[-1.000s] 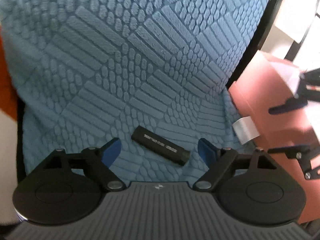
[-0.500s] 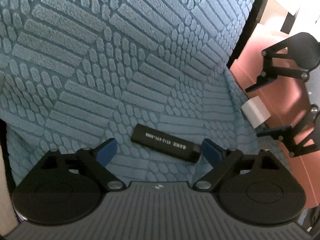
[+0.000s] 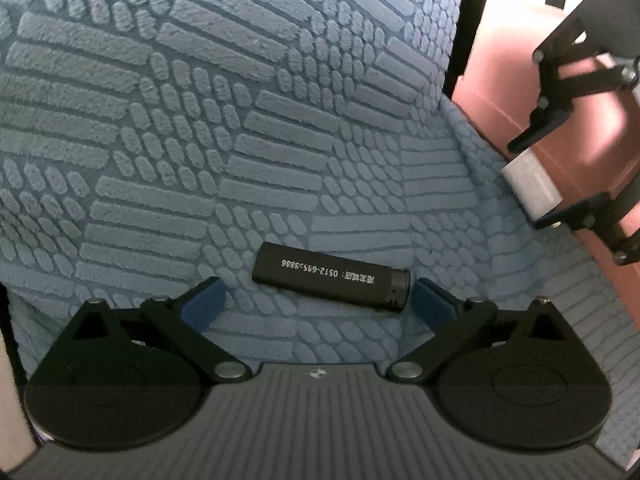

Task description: Organize rigid objects

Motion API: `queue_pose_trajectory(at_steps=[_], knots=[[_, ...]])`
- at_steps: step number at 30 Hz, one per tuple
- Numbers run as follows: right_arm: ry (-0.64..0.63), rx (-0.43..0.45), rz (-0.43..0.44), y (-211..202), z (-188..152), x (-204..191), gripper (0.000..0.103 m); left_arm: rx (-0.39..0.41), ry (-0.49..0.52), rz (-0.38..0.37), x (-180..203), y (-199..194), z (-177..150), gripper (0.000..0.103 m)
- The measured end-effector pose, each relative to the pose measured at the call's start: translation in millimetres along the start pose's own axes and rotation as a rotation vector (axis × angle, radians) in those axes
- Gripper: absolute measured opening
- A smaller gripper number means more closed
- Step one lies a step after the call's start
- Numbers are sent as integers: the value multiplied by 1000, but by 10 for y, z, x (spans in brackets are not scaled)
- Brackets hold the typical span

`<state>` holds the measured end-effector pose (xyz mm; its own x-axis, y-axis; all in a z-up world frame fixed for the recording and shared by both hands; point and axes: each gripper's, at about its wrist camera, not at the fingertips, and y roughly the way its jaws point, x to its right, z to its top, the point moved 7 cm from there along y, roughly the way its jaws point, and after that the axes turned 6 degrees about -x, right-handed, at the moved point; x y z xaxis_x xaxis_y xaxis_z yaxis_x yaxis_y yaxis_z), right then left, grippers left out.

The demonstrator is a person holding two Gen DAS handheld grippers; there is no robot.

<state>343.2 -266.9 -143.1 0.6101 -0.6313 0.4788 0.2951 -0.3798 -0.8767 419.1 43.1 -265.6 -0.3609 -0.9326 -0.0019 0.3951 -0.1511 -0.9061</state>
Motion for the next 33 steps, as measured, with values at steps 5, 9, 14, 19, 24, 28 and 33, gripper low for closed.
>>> queue_pose_trajectory(at_steps=[5,9,14,19,24,28,33], knots=[[65,28,1,-80,-17,-29,49,17,-4,-4,41,50,36,102],[114,44,-9,-97,-23,-58,49,45,-23,8,35,59,45,97],[199,50,-15,-90,-44,-11,49,47,-40,14,45,37,78,88],[282,64,-16,-158,-90,-7,49,38,-95,6,48,-111,55,87],[383,93,-14,-270,-129,-36,45,60,-165,-2,128,-392,15,87],[442,121,-6,-371,-157,-122,45,94,-245,-3,205,-650,-62,87],[498,172,5,-551,-211,-249,45,141,-342,-18,309,-973,-186,87]])
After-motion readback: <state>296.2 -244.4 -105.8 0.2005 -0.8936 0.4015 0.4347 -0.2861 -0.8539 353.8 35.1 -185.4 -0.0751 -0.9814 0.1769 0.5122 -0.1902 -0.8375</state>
